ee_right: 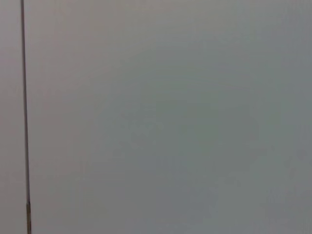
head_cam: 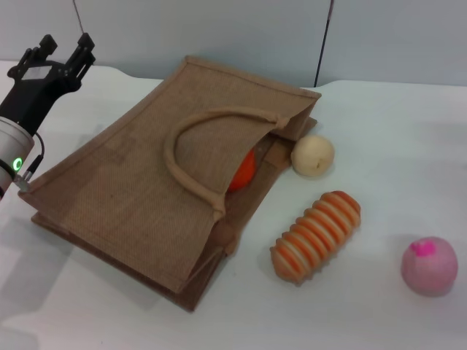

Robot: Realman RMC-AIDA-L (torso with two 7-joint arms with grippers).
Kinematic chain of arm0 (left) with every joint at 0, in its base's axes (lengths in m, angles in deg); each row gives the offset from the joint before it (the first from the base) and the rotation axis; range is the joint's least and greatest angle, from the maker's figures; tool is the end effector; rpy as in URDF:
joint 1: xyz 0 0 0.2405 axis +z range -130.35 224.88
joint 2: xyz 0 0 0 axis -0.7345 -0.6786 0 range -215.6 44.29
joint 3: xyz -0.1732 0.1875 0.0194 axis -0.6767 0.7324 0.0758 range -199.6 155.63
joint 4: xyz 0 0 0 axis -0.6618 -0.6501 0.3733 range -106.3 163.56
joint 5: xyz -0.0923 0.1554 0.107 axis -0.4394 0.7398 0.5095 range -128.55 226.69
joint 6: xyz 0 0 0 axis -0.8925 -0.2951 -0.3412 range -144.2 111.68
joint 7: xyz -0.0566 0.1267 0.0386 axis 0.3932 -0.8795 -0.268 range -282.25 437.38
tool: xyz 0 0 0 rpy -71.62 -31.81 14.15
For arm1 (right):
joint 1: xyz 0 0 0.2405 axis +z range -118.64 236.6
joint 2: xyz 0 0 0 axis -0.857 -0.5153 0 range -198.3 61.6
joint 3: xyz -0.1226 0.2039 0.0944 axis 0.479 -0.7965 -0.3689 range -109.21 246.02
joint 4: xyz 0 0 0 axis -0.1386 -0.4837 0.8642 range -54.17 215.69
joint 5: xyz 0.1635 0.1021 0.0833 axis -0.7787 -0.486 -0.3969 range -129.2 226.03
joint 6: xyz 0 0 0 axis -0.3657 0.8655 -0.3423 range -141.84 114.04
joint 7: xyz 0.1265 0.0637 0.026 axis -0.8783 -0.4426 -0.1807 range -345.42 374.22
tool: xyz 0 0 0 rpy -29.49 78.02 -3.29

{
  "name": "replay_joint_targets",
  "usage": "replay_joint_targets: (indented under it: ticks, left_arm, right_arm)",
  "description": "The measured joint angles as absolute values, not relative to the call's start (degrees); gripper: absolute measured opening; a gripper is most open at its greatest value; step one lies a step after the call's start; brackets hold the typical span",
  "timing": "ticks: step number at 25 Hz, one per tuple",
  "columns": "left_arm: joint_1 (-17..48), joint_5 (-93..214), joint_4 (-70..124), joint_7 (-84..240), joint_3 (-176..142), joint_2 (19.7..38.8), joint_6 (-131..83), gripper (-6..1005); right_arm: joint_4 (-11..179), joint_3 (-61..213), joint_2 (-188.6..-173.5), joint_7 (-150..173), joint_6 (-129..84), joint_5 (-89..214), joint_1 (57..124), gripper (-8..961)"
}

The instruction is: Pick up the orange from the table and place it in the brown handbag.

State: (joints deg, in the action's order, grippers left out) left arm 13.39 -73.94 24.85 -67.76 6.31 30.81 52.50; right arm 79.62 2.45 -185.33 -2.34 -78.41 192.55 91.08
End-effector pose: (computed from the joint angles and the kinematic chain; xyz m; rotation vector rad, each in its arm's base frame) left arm -0.3117 0.3802 0.0354 -1.5950 -0.6447 -0.9564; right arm 0.3362 0.3668 0.0238 -1.5364 0.5812 0.6980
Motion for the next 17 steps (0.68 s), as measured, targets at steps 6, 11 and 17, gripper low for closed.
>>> replay_joint_targets:
  ticks: [6,11,17]
  left_arm:
    - [13.5,-74.0,24.9,-67.7,6.3,30.81,52.8,726]
    - [13.5,-74.1,24.9,-67.7,6.3,30.78,52.8,727]
    - [13.5,-74.2,24.8,-67.7,6.3,30.75,52.8,727]
  right_arm:
    - [79.6,2.4,-185.33,-2.4,-78.4,192.6,91.1,884]
    - [79.4,2.6,-185.33,-2.9,-78.4,192.6,91.1,884]
    - [79.5,2.4,-185.33,-3.1,-78.4,192.6,91.1,884]
